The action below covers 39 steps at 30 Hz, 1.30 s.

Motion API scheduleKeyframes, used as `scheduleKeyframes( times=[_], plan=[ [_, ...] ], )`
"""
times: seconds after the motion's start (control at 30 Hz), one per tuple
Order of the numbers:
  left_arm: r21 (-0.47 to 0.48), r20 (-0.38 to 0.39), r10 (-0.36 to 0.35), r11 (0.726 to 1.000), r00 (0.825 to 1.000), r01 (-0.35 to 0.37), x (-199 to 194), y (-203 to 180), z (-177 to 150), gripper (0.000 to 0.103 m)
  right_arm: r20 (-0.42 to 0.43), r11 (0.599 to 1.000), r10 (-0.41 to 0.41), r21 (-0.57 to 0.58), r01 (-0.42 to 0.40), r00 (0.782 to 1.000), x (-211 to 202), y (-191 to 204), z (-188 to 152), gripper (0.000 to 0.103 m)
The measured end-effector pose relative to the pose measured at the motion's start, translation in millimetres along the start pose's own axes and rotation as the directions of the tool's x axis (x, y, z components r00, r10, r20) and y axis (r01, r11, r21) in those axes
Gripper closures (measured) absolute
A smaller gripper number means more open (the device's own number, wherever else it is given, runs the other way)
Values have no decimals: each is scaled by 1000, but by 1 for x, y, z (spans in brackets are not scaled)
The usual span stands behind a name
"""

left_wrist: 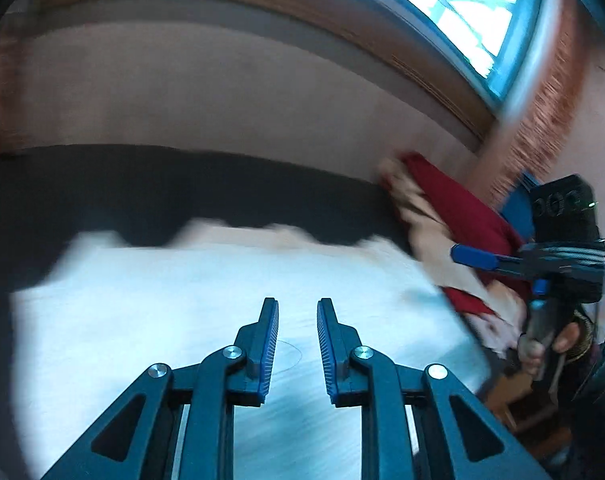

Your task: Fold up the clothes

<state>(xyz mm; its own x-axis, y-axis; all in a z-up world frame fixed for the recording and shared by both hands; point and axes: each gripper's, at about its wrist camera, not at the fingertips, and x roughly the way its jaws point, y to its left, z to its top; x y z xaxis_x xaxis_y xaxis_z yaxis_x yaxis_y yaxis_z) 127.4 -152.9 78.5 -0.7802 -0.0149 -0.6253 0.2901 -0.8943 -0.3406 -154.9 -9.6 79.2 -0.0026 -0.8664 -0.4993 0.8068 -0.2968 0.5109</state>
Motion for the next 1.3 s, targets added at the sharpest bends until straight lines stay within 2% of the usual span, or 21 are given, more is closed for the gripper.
scheduleKeyframes(
  times=[0.03, 0.13, 0.2, 0.27, 0.37, 0.5, 0.6, 0.73, 0.77, 0.8, 0.83, 0.87, 0.93, 1.0, 1.07, 1.13, 1.2, 1.3],
  plan=[
    [-33, 6, 34, 999, 999, -34, -17, 22, -6, 83, -22, 1000, -14, -19, 13, 1000, 26, 7, 0, 0],
    [-139, 5, 118, 984, 993, -116, -68, 87, -27, 82, -99, 985, -142, -110, 131, 985, 93, 15, -3, 0],
    [-160, -20, 86, 983, 996, -88, -75, 101, -40, 81, -130, 959, -242, -180, 217, 962, 130, 14, -6, 0],
    [-177, -44, 49, 983, 998, -56, -80, 113, -53, 79, -155, 937, -315, -205, 281, 936, 147, -7, -10, 0],
    [-205, -79, -6, 979, 997, -10, -88, 131, -73, 78, -164, 945, -302, -180, 272, 939, 151, -21, -13, 0],
    [-192, -133, -134, 976, 982, 107, -66, 122, -78, 78, -153, 954, -277, -159, 253, 949, 151, -24, -13, 0],
    [-153, -185, -158, 980, 970, 130, -48, 115, -77, 78, -151, 948, -294, -174, 268, 944, 159, -21, -14, 0],
    [-234, -228, -270, 948, 935, 217, -38, 120, -81, 78, -144, 947, -296, -174, 270, 944, 157, -20, -14, 0],
    [-244, -241, -265, 948, 934, 206, -33, 120, -83, 80, -143, 947, -295, -173, 269, 945, 156, -20, -14, 0],
    [-251, -255, -255, 949, 933, 191, -28, 121, -84, 95, -142, 947, -295, -173, 269, 945, 155, -20, -14, 0],
    [-249, -253, -253, 950, 934, 190, -29, 118, -83, 98, -142, 948, -294, -172, 268, 945, 153, -21, -14, 0],
    [-245, -249, -253, 950, 935, 192, -32, 115, -82, 98, -141, 948, -292, -171, 267, 946, 152, -22, -14, 0],
    [-184, -185, -273, 953, 944, 240, -61, 102, -72, 98, -140, 949, -290, -169, 265, 947, 149, -22, -15, 0],
    [-146, -215, -194, 975, 957, 165, -68, 103, -73, 98, -137, 950, -288, -168, 264, 948, 149, -22, -15, 0],
    [-126, -322, -108, 990, 940, 70, -50, 109, -90, 99, -137, 951, -284, -164, 261, 949, 149, -23, -15, 0],
    [-120, -343, -109, 990, 933, 72, -42, 105, -104, 99, -136, 953, -278, -159, 256, 951, 148, -24, -15, 0],
    [-179, -325, -141, 980, 935, 85, -45, 108, -104, 97, -134, 954, -275, -157, 253, 952, 146, -24, -15, 0],
    [-313, -174, -176, 943, 969, 115, -65, 127, -89, 93, -131, 956, -271, -154, 250, 954, 145, -25, -15, 0]
  ],
)
